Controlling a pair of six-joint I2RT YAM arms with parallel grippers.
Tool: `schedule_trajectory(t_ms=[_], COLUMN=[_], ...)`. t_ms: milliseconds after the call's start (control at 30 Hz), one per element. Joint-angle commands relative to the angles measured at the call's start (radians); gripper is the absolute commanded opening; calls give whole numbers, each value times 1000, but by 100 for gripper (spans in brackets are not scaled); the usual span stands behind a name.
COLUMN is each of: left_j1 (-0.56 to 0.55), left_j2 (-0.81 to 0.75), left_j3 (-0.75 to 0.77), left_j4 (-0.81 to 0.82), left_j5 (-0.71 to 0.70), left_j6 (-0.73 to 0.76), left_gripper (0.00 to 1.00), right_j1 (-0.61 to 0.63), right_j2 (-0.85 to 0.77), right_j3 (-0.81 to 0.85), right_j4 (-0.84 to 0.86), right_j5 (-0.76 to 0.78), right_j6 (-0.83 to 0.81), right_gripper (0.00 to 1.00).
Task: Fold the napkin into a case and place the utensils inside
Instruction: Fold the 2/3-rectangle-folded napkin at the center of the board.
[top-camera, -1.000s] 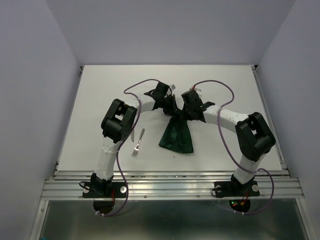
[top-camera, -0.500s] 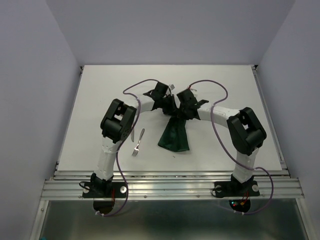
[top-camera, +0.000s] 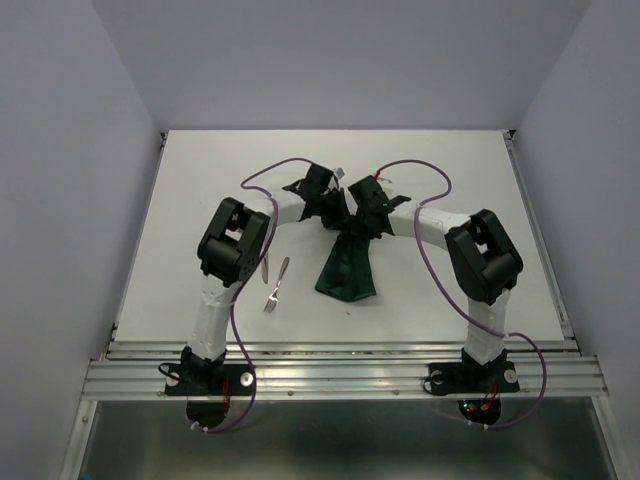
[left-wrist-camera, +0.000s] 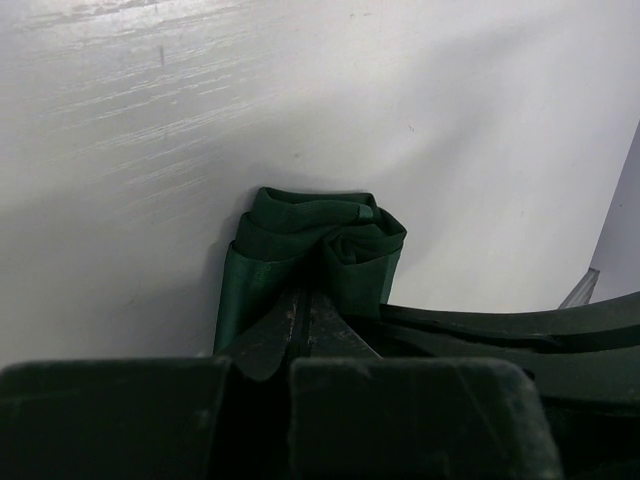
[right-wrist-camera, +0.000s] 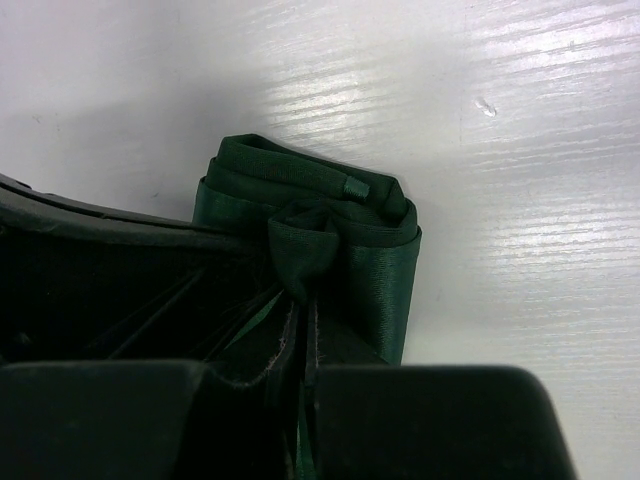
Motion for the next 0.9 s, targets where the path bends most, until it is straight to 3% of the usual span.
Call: schedule_trajectory(t_ms=[0, 200, 567, 867], left_j1=[6, 59, 95, 92], left_j2=[-66, -100, -204, -241], left_j3=[-35, -47, -87, -278], left_j4=[-76, -51, -57, -14], left_j5=[-7, 87, 85, 52], left_j6=[15, -10, 0, -7], left_gripper=[0, 0, 0, 0], right_j1=[6, 6, 6, 6], right_j2=[64, 66, 69, 26], right_j3=[-4, -33, -40, -43], right_j4=[-39, -38, -38, -44], right_j5=[32, 26, 18, 24], right_j6=[20, 19, -1, -9], right_gripper=[1, 1, 1, 1])
